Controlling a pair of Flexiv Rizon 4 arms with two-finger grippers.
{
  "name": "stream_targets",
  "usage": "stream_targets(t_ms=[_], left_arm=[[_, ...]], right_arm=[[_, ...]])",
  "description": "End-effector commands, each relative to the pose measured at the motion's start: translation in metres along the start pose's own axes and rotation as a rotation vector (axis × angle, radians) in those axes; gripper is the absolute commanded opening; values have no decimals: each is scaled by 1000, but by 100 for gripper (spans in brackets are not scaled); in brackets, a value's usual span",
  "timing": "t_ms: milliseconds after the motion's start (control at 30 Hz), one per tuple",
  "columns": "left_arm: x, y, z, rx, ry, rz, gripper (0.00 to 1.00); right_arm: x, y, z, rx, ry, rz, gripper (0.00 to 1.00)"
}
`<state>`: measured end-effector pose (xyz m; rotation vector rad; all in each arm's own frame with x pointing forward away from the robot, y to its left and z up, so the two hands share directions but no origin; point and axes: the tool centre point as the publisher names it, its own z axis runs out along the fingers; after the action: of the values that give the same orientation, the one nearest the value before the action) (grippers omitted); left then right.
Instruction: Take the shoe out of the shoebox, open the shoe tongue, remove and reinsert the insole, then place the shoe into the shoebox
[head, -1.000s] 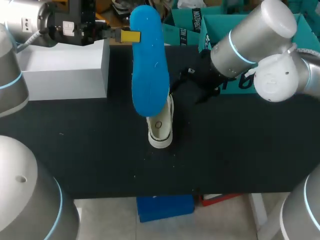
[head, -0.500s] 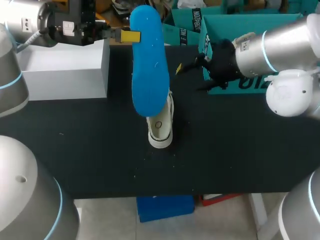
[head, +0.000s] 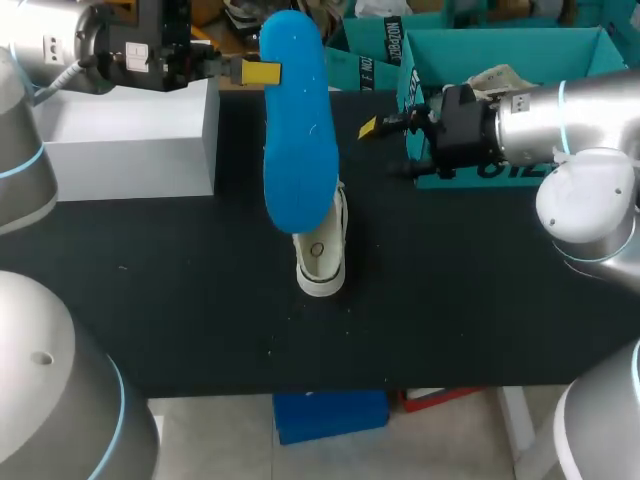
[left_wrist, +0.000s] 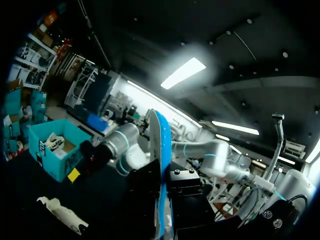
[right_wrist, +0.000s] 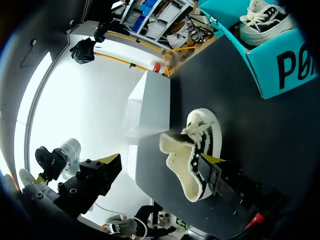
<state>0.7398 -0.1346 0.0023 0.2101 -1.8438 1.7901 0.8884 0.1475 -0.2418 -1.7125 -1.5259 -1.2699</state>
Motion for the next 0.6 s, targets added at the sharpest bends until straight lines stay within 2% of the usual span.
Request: stream_targets(t_ms=[33,200,300,400,533,600], left_arm=[[0,1,1,2,-5,1,0],[0,1,1,2,-5,1,0],[1,2,6,-10,-111,294,0],[5,7,10,2,-159,549,0],[3,23,12,20,-250,832,0],[0,35,15,1,-255,923,0]], right_arm=[[-1,2,-2,7,259,-8,100],[5,4,-3,16,339,-23,100],[5,4,-3,16,339,-23,100],[5,4,-3,16,339,-23,100],[5,4,-3,16,339,-23,100],[5,4,-3,16,339,-23,100]])
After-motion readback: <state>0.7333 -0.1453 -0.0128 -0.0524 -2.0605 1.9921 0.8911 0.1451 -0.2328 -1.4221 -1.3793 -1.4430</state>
